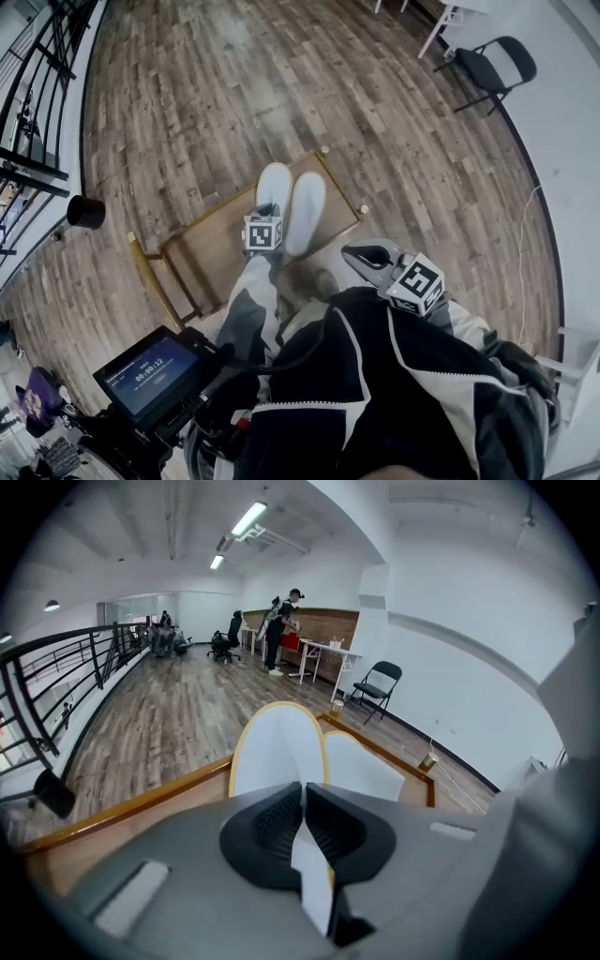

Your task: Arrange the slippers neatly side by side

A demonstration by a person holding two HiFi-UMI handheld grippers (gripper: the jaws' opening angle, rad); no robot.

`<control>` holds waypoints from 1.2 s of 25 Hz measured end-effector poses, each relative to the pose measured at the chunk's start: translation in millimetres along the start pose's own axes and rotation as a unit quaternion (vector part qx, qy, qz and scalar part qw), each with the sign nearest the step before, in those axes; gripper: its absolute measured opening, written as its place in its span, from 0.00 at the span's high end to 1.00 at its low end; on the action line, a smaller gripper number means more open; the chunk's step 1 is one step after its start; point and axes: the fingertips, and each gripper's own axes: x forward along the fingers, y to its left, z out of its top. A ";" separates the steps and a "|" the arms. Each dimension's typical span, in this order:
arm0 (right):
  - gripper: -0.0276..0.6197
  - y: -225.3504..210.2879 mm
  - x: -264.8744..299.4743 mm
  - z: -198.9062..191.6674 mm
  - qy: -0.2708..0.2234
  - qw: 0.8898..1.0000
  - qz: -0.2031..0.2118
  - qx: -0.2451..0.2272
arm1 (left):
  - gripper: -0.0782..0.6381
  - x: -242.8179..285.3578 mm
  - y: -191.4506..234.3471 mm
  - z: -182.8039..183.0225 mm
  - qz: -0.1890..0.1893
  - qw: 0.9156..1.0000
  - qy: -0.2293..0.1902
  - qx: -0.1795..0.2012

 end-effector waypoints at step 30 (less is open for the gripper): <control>0.95 119.0 125.3 34.8 -0.030 0.973 0.212 -0.088 | 0.85 -364.2 -18.5 20.3 0.116 0.940 -0.318 -0.030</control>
